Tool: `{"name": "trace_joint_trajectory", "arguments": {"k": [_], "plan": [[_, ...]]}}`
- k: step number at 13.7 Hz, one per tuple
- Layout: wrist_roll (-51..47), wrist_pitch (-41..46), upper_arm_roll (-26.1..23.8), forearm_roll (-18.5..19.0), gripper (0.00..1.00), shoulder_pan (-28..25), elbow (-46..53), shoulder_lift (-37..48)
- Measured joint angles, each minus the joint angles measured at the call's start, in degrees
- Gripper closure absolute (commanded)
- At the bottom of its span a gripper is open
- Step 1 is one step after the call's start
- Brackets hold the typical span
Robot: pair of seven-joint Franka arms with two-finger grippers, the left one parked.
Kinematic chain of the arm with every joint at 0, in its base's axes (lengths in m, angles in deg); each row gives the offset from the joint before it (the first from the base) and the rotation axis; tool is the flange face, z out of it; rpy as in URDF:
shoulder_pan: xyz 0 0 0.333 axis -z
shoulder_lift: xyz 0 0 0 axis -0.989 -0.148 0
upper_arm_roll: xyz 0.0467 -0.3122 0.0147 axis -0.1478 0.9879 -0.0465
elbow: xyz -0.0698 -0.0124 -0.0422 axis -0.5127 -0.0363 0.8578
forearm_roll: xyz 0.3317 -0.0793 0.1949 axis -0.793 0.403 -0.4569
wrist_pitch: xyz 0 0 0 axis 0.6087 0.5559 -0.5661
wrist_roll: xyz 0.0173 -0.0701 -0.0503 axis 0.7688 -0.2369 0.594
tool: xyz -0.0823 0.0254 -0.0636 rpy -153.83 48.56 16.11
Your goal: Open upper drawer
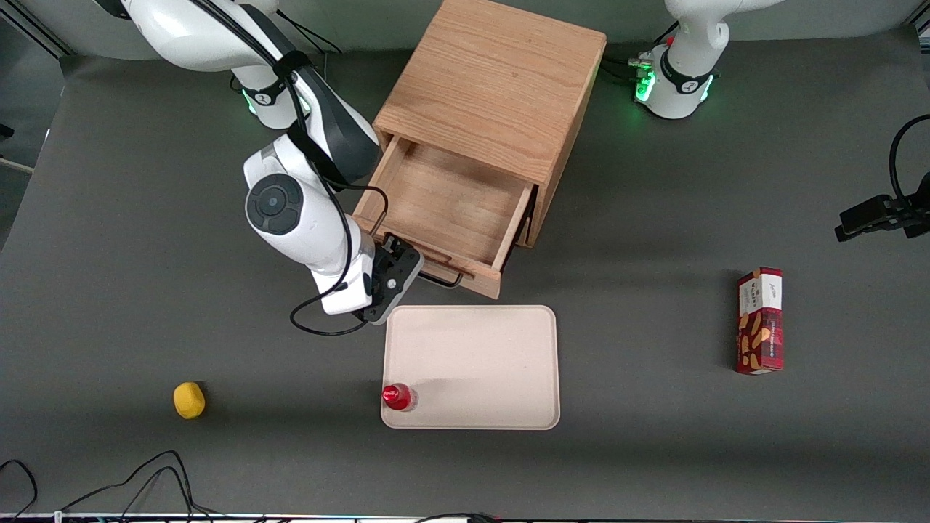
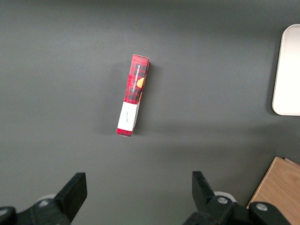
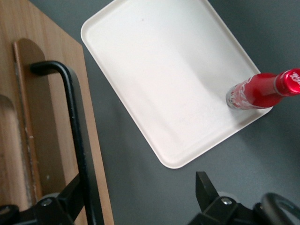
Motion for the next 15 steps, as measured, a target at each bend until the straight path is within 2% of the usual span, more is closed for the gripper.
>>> {"name": "trace_joint_trajectory", "arguments": {"k": [9,15], "plan": [[3.4,-1.4,1.5,-0.8,0.00,0.4,1.0,-0.1],[7.1,-5.4,2.2,-0.8,0.00,1.2,1.1,-0.8]]}}
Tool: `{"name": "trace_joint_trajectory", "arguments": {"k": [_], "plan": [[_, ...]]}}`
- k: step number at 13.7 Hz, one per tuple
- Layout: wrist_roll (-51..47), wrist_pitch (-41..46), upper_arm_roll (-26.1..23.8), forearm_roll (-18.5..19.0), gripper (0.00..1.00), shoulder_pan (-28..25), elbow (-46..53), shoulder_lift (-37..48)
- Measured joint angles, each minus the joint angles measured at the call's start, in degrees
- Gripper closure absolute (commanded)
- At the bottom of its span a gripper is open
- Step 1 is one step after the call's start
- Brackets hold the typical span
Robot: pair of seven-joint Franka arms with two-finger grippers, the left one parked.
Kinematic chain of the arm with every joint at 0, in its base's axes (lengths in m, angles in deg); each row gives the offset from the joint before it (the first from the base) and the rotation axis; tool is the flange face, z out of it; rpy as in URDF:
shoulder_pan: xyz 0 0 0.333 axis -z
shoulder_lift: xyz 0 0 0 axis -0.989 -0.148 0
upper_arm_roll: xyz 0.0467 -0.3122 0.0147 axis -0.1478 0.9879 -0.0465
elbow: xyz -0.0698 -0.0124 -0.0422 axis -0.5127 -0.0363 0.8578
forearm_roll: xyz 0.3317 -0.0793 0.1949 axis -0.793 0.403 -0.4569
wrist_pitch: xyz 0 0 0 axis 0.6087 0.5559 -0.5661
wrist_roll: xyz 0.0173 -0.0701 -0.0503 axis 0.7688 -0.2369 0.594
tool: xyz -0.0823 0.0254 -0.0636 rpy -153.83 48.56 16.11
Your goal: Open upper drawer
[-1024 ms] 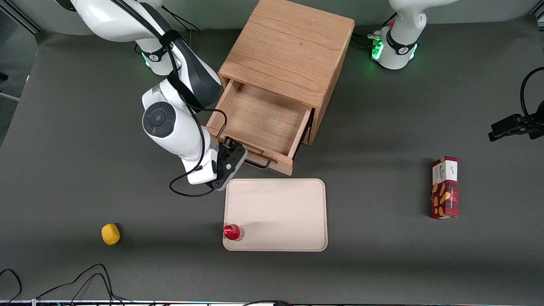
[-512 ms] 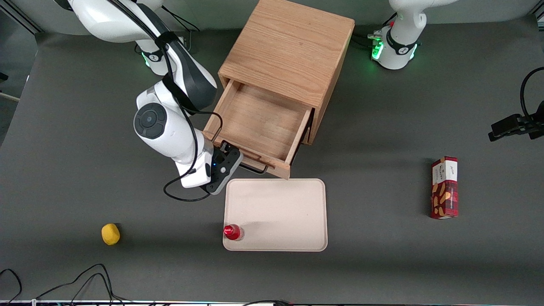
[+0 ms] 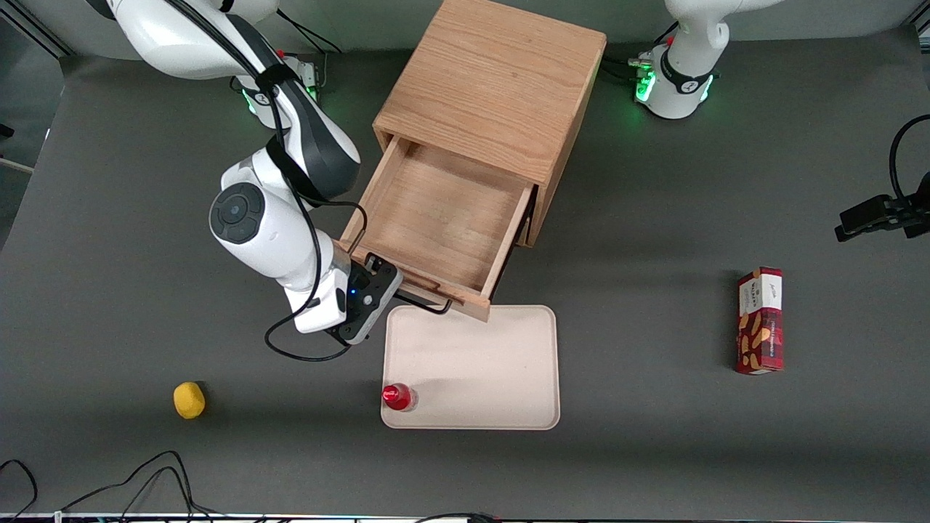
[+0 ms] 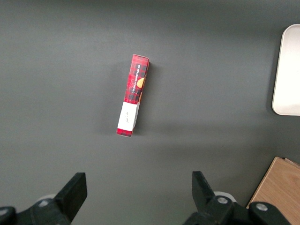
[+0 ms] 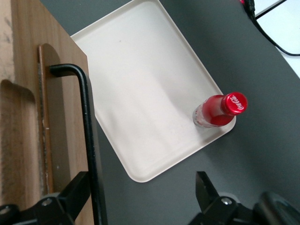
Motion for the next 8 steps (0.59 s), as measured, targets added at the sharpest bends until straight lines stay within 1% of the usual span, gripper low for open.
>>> {"name": "trace_joint_trajectory", "arguments": {"k": [8], "plan": [[1.7,-1.9,0.7,-0.1,0.00,0.1,0.1,-0.5]]}}
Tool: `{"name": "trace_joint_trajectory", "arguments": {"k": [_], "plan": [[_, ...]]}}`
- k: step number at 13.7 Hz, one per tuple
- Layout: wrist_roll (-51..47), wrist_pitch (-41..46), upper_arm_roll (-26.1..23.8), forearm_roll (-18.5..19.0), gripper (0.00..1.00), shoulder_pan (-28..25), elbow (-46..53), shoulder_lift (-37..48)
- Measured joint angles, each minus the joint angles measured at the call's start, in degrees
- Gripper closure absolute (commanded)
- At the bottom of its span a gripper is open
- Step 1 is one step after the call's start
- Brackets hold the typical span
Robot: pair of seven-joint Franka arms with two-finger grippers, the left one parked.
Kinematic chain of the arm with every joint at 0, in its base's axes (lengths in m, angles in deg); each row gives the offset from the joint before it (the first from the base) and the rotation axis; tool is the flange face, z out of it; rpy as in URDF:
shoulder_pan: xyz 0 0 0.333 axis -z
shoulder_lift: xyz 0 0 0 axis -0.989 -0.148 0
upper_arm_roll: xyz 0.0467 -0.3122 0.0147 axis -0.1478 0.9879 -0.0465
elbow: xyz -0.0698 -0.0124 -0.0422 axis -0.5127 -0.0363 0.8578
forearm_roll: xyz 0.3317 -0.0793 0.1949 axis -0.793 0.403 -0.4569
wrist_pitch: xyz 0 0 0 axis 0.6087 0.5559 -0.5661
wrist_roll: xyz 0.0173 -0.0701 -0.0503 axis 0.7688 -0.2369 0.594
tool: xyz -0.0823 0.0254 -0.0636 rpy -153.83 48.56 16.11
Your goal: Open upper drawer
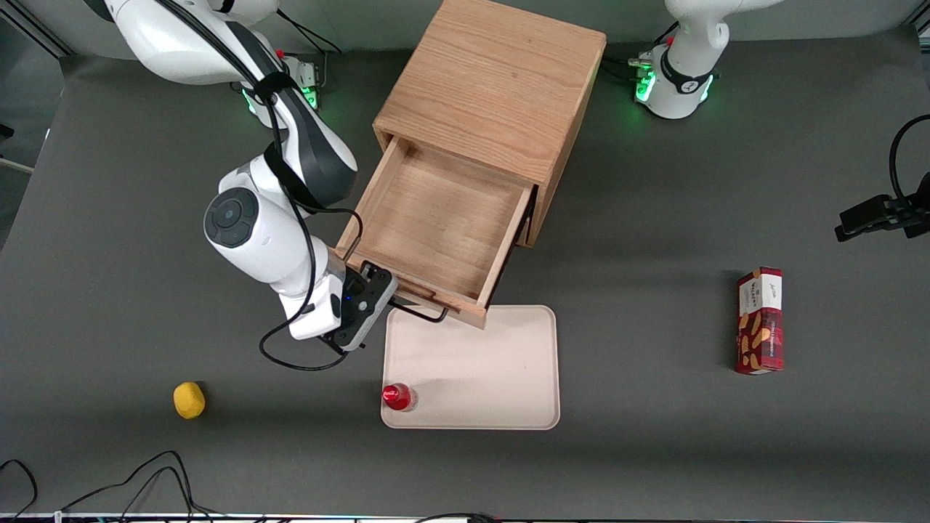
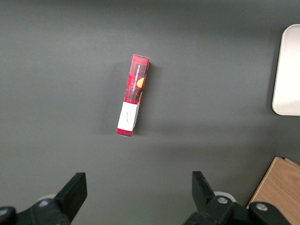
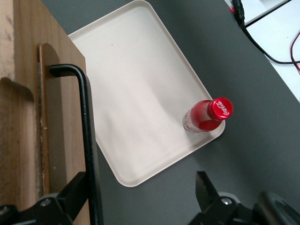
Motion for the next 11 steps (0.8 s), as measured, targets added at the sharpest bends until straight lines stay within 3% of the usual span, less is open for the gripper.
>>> {"name": "trace_joint_trajectory", "arguments": {"k": [7,11], "plan": [[0.2,-0.7,0.0,-0.3,0.00,0.3,0.0,-0.1],[0.2,2.0,-0.1,-2.6,0.00,-0.1,1.8,-0.1]]}}
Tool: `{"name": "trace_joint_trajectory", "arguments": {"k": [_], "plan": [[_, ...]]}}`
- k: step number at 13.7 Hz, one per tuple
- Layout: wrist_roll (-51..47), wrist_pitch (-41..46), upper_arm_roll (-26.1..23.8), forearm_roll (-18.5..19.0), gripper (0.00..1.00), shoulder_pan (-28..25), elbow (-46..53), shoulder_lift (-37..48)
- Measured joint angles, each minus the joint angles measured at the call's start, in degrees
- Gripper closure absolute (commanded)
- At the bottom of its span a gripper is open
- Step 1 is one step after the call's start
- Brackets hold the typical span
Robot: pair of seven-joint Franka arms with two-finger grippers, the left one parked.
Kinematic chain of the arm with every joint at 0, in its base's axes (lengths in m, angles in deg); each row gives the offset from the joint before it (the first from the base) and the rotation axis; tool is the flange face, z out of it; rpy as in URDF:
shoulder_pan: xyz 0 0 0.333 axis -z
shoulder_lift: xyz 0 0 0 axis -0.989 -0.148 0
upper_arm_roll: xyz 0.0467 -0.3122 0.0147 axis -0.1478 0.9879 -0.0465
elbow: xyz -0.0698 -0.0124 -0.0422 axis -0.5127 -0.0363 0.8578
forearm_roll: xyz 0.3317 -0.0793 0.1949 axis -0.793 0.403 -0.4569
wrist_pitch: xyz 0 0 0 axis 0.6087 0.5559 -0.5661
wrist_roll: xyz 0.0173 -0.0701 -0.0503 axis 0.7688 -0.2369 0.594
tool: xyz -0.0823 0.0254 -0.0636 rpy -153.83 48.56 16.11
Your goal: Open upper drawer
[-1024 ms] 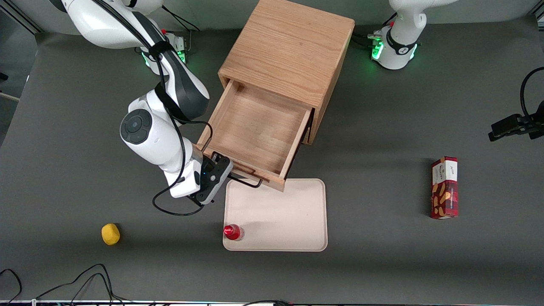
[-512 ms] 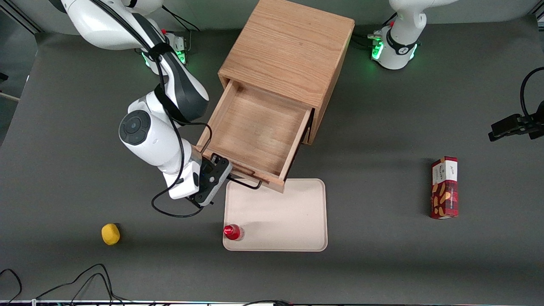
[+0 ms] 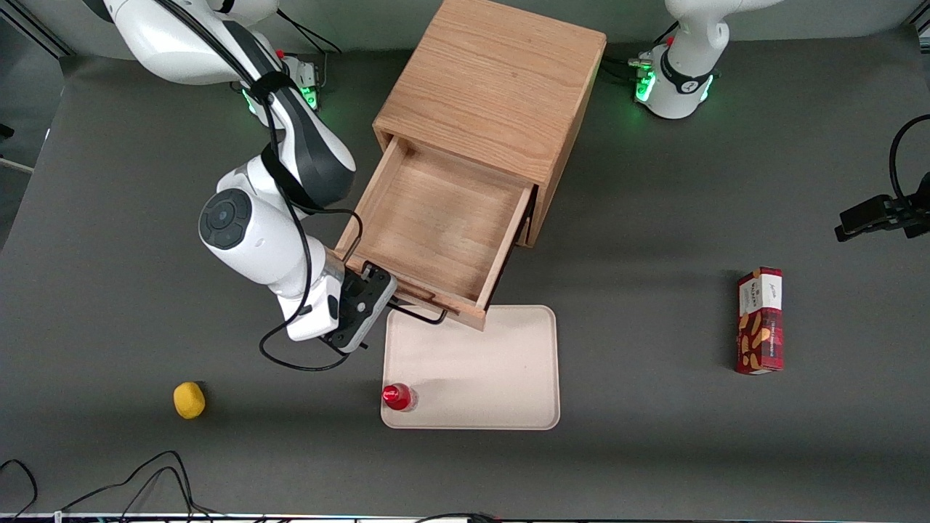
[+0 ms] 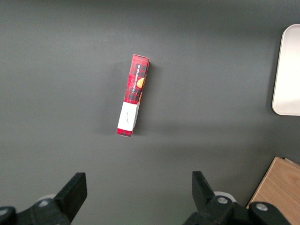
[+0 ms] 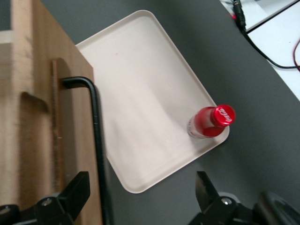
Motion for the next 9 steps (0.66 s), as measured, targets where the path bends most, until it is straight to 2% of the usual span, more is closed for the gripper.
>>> {"name": "trace_joint_trajectory", "arguments": {"k": [4,7,9], "plan": [[-0.1,8.8,0.0,-0.8,0.00,-0.8,5.1,0.8],[-0.1,10.9,0.2,-6.2,0.00,1.4,4.8,5.0],[-0.1,11.6,0.3,-6.6,0.00,4.7,1.3,10.9]]}}
